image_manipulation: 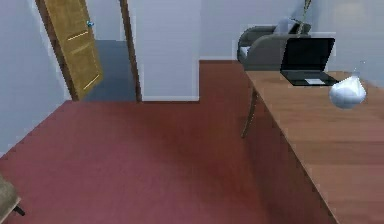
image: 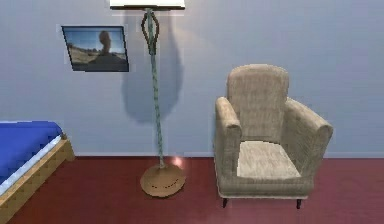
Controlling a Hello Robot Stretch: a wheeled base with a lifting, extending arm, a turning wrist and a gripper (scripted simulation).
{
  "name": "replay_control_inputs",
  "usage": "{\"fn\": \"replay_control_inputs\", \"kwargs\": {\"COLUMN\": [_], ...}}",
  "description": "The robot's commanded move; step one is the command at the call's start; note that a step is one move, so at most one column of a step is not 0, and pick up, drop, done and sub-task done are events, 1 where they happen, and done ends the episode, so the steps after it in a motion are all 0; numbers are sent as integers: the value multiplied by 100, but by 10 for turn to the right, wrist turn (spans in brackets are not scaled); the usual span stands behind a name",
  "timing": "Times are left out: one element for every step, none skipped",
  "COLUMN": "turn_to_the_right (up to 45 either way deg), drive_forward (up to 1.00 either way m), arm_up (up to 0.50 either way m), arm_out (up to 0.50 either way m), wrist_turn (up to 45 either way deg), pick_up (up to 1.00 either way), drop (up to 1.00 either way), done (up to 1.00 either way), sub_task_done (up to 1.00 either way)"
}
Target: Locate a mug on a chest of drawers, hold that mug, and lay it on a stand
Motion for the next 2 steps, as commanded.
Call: {"fn": "replay_control_inputs", "kwargs": {"turn_to_the_right": [0,-450], "drive_forward": [5,0], "arm_up": [0,0], "arm_out": [0,0], "wrist_turn": [0,0], "pick_up": [0,0], "drop": [0,0], "done": [0,0], "sub_task_done": [0,0]}}
